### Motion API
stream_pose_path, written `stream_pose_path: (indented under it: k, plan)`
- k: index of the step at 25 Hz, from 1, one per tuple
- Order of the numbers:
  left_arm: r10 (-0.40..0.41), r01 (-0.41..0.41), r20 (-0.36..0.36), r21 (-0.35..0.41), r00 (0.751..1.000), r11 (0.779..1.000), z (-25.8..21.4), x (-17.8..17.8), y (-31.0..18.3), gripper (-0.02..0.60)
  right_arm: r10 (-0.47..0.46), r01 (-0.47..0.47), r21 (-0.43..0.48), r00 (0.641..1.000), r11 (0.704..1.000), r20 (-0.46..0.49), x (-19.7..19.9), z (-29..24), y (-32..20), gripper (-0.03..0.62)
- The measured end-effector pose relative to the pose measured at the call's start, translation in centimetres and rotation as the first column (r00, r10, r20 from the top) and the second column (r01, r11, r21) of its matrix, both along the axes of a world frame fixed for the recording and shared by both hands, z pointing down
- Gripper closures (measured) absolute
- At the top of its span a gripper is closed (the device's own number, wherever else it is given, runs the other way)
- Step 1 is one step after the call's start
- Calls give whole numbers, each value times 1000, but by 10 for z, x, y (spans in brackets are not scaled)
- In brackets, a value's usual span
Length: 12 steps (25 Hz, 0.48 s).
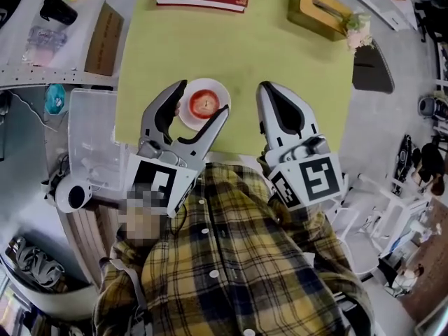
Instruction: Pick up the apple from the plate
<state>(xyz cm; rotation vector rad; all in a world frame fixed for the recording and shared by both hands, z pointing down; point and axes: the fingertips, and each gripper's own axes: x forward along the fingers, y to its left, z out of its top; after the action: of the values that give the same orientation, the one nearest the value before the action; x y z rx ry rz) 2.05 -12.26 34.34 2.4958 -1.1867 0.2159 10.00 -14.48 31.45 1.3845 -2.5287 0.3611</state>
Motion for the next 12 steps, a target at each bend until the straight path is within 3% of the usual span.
stream_pose_path:
  k: [4,12]
  plan:
    - [-20,20,14,-25,1000,999,27,1,1,273,-1,1,-25,1000,1000,-5,1,16,-5,597]
    - [-41,46,108,-41,993,998,88,4,5,273,3,-3,-72,1000,997,-1,0,49,-5,597]
